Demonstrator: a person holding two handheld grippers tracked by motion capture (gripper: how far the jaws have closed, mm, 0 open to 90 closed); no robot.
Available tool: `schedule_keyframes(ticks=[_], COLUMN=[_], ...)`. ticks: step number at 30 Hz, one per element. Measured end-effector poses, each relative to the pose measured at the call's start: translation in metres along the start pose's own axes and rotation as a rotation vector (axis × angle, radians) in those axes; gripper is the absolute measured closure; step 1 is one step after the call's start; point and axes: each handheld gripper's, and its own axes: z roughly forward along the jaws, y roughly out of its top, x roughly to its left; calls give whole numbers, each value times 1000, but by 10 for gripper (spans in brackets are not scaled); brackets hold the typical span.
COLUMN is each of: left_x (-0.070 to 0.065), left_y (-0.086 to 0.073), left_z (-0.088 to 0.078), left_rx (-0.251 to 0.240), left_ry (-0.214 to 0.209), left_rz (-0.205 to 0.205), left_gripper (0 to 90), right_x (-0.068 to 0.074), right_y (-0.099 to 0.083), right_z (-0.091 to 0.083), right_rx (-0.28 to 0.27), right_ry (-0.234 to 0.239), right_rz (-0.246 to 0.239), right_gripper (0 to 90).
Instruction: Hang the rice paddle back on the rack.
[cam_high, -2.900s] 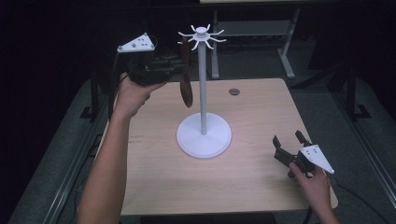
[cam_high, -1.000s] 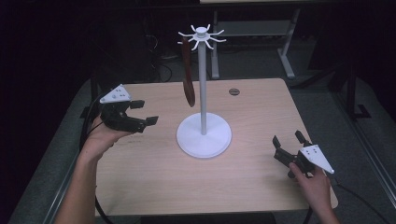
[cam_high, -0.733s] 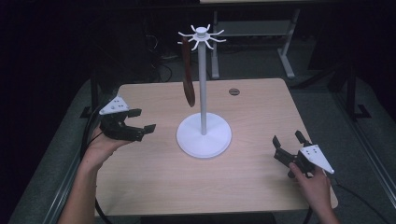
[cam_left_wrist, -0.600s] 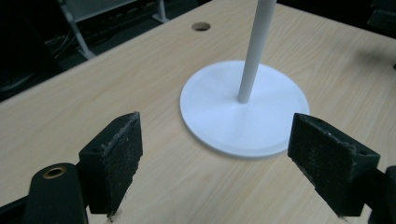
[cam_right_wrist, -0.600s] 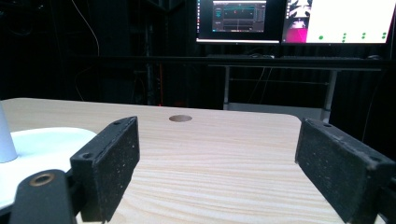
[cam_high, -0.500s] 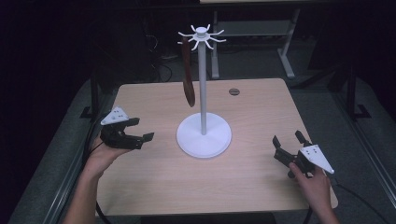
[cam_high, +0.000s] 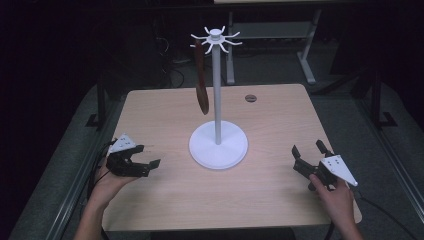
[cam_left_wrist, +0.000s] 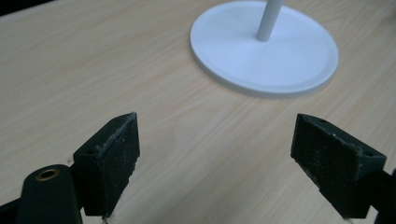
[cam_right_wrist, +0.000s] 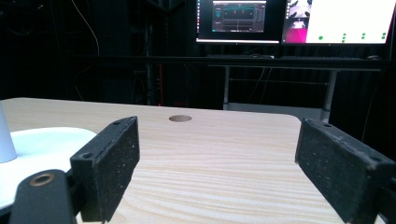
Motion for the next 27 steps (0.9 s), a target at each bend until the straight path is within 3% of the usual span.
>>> schedule_keyframes(ticks=[7,13,21,27], left_x=[0,0,1,3], left_y=[-22,-37,-50,-55], left_z=[5,9,13,16], left_rx=[31,63,105,120], left_ry=[28,49,85,87], left_rz=[-27,-24,-5,-8], left_gripper=[150,151,151,151], right_x=[0,0,0,0], right_y=[0,0,0,0], right_z=[0,0,0,0], right_rx=[-1,-3,-3,0], right_ry=[0,0,0,0], right_rz=[3,2,1,0], right_gripper=[130,131,131,130])
